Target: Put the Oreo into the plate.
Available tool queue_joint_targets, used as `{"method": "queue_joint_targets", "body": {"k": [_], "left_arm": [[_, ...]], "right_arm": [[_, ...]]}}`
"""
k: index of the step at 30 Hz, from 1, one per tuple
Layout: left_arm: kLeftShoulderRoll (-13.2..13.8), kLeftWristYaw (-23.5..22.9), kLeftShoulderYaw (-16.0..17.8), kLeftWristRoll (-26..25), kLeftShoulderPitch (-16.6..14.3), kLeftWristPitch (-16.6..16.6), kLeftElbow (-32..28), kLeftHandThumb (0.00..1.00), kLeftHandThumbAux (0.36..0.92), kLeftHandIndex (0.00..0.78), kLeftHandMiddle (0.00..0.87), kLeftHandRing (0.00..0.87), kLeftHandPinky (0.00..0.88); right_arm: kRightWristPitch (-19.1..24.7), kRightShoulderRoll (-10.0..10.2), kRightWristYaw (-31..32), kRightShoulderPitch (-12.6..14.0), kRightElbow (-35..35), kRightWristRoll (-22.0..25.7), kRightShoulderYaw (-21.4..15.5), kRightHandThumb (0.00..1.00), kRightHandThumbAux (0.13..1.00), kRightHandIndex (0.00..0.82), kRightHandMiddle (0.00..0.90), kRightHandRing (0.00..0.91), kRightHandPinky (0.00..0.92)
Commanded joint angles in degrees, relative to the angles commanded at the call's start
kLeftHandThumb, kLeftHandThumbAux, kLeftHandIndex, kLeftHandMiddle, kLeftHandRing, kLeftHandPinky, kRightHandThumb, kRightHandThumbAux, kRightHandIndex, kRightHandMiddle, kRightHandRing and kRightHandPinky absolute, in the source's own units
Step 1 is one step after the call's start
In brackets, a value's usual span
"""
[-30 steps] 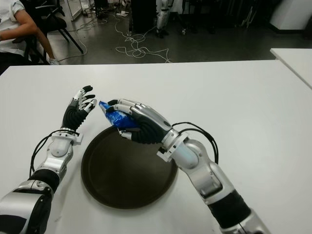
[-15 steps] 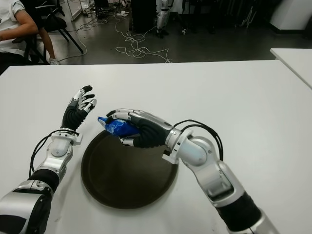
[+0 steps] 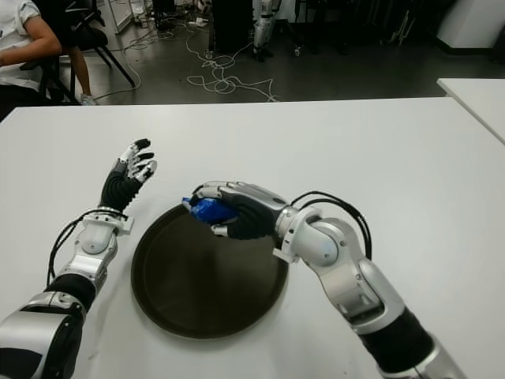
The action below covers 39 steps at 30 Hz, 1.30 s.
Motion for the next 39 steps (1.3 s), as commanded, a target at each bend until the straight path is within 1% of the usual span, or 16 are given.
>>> {"method": "queue_joint_targets", "body": {"k": [7, 8, 9, 10, 11, 12, 13, 14, 15, 18, 19, 21, 24, 27, 33, 39], "left_arm": [[0.10, -0.11, 0.01, 0.02, -0.02, 0.16, -0.06, 0.510, 0.460, 0.106, 0.120, 0.133, 0.192], [0.11, -0.10, -0.01, 0.04, -0.02, 0.19, -0.07, 0.497, 0.460, 0.106, 0.122, 0.134, 0.193], [0.14, -0.05, -0.05, 0.11, 0.00, 0.22, -0.09, 0.488, 0.460, 0.106, 0.123, 0.135, 0.195], [0.17, -0.02, -0.08, 0.16, 0.01, 0.24, -0.11, 0.492, 0.460, 0.105, 0.124, 0.136, 0.197], [0.20, 0.02, -0.11, 0.21, 0.03, 0.24, -0.14, 0.498, 0.461, 0.104, 0.125, 0.138, 0.200], [0.22, 0.04, -0.13, 0.24, 0.04, 0.24, -0.16, 0.502, 0.461, 0.104, 0.127, 0.139, 0.201], [0.25, 0.05, -0.13, 0.25, 0.05, 0.24, -0.16, 0.508, 0.461, 0.105, 0.128, 0.141, 0.203], [0.28, 0.05, -0.13, 0.25, 0.06, 0.24, -0.17, 0.513, 0.463, 0.107, 0.130, 0.144, 0.205], [0.29, 0.05, -0.12, 0.25, 0.06, 0.24, -0.17, 0.517, 0.463, 0.108, 0.131, 0.145, 0.206], [0.30, 0.06, -0.12, 0.25, 0.06, 0.26, -0.17, 0.521, 0.464, 0.109, 0.132, 0.147, 0.207], [0.31, 0.06, -0.11, 0.23, 0.06, 0.27, -0.17, 0.527, 0.466, 0.109, 0.132, 0.147, 0.207], [0.30, -0.01, -0.07, 0.16, 0.06, 0.27, -0.18, 0.549, 0.475, 0.108, 0.130, 0.147, 0.203], [0.27, -0.29, 0.01, -0.02, 0.04, 0.27, -0.21, 0.529, 0.476, 0.107, 0.126, 0.151, 0.215], [0.33, -0.45, 0.04, -0.07, 0.01, 0.21, -0.17, 0.508, 0.476, 0.109, 0.129, 0.154, 0.216], [0.60, -0.33, -0.24, 0.41, 0.03, -0.11, -0.12, 0.494, 0.480, 0.104, 0.120, 0.150, 0.218], [0.61, -0.49, -0.33, 0.43, -0.03, -0.08, -0.05, 0.503, 0.488, 0.101, 0.110, 0.146, 0.219]], "right_arm": [[1.06, -0.54, 1.49, -0.86, 0.34, -4.21, 0.53, 0.687, 0.727, 0.429, 0.717, 0.722, 0.671], [1.01, -0.61, 1.54, -0.96, 0.52, -4.73, 0.57, 0.683, 0.728, 0.427, 0.667, 0.666, 0.617], [0.95, -0.78, 1.51, -1.06, 0.63, -5.57, 0.71, 0.680, 0.729, 0.426, 0.635, 0.630, 0.582], [0.91, -0.85, 1.52, -1.09, 0.66, -6.13, 0.78, 0.677, 0.731, 0.421, 0.578, 0.576, 0.528], [0.82, -0.98, 1.58, -1.14, 0.74, -6.68, 0.87, 0.672, 0.733, 0.414, 0.494, 0.497, 0.449], [0.74, -1.03, 1.66, -1.16, 0.81, -7.08, 0.90, 0.540, 0.712, 0.354, 0.436, 0.444, 0.405], [0.61, -1.15, 1.92, -1.31, 0.96, -7.47, 1.01, 0.346, 0.681, 0.266, 0.352, 0.367, 0.341], [0.51, -1.21, 2.13, -1.41, 1.07, -7.76, 1.08, 0.221, 0.638, 0.175, 0.254, 0.270, 0.265], [0.44, -1.19, 2.29, -1.46, 1.14, -7.96, 1.09, 0.141, 0.610, 0.117, 0.191, 0.208, 0.215], [0.32, -1.12, 2.76, -1.53, 1.21, -8.50, 1.05, 0.046, 0.577, 0.047, 0.116, 0.133, 0.156], [0.42, -1.30, 3.39, -1.75, 1.22, -8.77, 1.19, 0.037, 0.564, 0.037, 0.093, 0.107, 0.135], [0.60, -1.47, 4.37, -2.07, 1.27, -9.05, 1.32, 0.015, 0.513, 0.015, 0.038, 0.043, 0.055], [0.68, -1.42, 5.20, -2.30, 1.41, -9.07, 1.17, 0.004, 0.468, 0.004, 0.012, 0.014, 0.018], [0.65, -1.37, 5.63, -2.45, 1.53, -9.12, 1.05, 0.001, 0.441, 0.001, 0.003, 0.004, 0.005], [0.81, -1.29, 6.27, -2.94, 2.20, -9.12, 0.84, 0.000, 0.418, 0.000, 0.000, 0.000, 0.000], [1.86, -0.85, 6.32, -2.93, 2.23, -9.53, 0.56, 0.000, 0.391, 0.000, 0.000, 0.000, 0.000]]}}
